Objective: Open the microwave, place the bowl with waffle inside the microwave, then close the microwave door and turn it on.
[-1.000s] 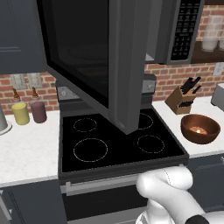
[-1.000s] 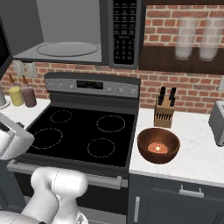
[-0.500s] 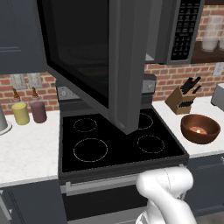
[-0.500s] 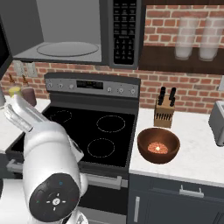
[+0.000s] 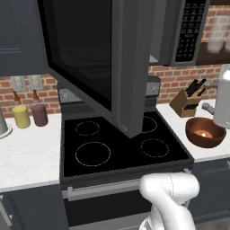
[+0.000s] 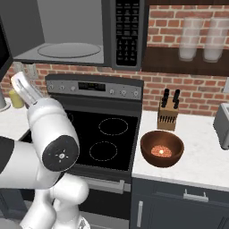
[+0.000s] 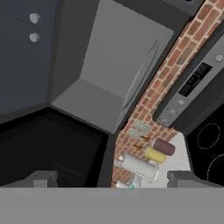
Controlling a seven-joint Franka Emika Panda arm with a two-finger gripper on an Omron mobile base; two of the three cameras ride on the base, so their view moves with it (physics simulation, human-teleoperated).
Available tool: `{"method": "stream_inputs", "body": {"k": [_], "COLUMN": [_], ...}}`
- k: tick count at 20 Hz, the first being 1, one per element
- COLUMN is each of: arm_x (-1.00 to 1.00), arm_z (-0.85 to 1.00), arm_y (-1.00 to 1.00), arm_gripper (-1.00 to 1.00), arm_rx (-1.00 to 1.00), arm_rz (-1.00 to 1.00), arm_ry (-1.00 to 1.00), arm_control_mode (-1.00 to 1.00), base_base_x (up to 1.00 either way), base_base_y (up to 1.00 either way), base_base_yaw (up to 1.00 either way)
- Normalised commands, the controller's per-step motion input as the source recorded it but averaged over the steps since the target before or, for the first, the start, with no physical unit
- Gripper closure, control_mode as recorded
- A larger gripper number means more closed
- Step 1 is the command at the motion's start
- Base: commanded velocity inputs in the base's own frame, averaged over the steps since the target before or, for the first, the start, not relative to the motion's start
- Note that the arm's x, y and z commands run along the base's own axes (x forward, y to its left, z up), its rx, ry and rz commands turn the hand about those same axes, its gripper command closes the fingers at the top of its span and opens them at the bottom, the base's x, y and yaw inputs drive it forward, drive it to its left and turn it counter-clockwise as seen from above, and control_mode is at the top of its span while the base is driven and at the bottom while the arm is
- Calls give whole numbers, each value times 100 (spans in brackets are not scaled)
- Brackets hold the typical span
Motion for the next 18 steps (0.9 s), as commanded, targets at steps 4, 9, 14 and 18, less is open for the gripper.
{"method": "stream_inputs", "body": {"k": [4, 9, 14, 18], "arm_x": [50, 44, 31, 24], "arm_z": [14, 0, 0, -14], "arm_y": [70, 35, 34, 50], "arm_gripper": [-100, -100, -100, -100], "arm_rx": [-4, 0, 0, 0], "arm_rz": [16, 28, 27, 23], "arm_ry": [41, 41, 39, 2], "arm_control_mode": [-100, -100, -100, -100], "base_base_x": [0, 0, 0, 0], "base_base_y": [0, 0, 0, 0], "base_base_yaw": [0, 0, 0, 0]}}
